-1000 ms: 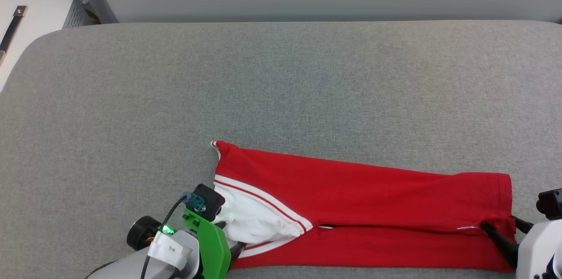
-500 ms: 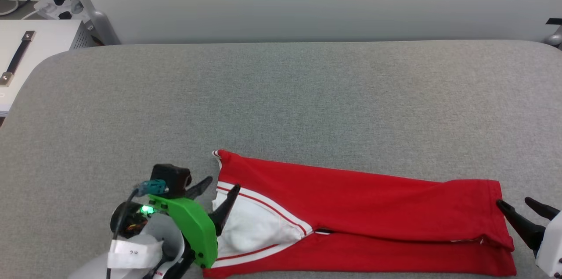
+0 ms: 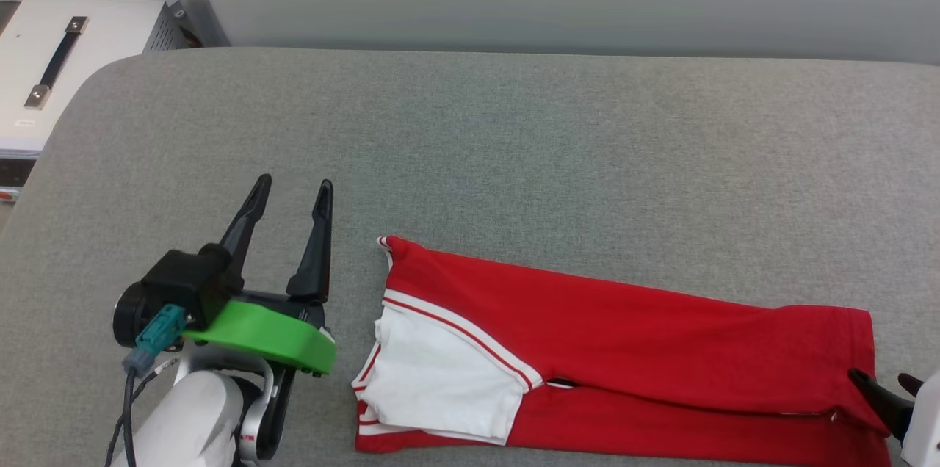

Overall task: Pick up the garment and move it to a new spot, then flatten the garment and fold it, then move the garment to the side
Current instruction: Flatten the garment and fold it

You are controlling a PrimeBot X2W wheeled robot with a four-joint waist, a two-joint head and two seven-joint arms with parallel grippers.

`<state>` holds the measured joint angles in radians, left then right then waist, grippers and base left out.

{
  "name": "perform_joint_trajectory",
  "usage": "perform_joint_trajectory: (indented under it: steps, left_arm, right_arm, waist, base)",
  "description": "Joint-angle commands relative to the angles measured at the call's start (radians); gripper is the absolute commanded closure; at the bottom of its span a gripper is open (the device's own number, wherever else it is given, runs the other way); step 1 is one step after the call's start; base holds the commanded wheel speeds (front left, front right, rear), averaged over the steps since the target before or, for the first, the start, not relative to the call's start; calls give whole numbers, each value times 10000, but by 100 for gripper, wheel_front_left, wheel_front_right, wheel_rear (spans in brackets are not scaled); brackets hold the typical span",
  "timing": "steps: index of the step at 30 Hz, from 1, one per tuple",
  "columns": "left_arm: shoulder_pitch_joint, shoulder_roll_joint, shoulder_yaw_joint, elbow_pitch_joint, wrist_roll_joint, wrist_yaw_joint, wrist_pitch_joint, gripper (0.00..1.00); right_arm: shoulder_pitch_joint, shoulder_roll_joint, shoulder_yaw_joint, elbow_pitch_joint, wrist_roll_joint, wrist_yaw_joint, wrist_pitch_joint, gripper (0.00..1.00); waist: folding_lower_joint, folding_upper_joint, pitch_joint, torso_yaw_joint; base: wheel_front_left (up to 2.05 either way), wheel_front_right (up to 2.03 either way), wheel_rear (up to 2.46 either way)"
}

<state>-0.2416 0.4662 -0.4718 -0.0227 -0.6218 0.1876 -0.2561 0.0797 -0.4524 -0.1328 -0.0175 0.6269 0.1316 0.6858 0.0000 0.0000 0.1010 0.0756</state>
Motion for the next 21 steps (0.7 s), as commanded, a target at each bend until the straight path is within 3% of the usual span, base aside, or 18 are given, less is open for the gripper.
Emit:
perform_joint_trajectory:
  steps: [1, 7, 13, 21]
  left_arm:
    - [379, -291, 496, -199, 641, -281, -54, 0]
    - [1373, -1475, 2435, -636, 2824, -1495, -55, 0]
    - [1809, -2465, 3628, -402, 3729, -2621, -56, 0]
    - [1732, -3127, 4359, -151, 4204, -3130, -56, 0]
  right_arm:
    - [-50, 103, -129, 144, -197, -9, 91, 0]
    - [-361, 507, -506, 741, -497, -9, 232, 0]
    - [-535, 610, -827, 1458, -865, -9, 221, 0]
    - [-722, 933, -648, 2140, -287, -9, 430, 0]
  waist:
    - [0, 0, 102, 110]
    - [0, 0, 313, 253]
    - [0, 0, 544, 375]
    - [0, 0, 719, 423]
  base:
    - [0, 0, 0]
    - [0, 0, 0]
    - [0, 0, 0]
    - [0, 0, 0]
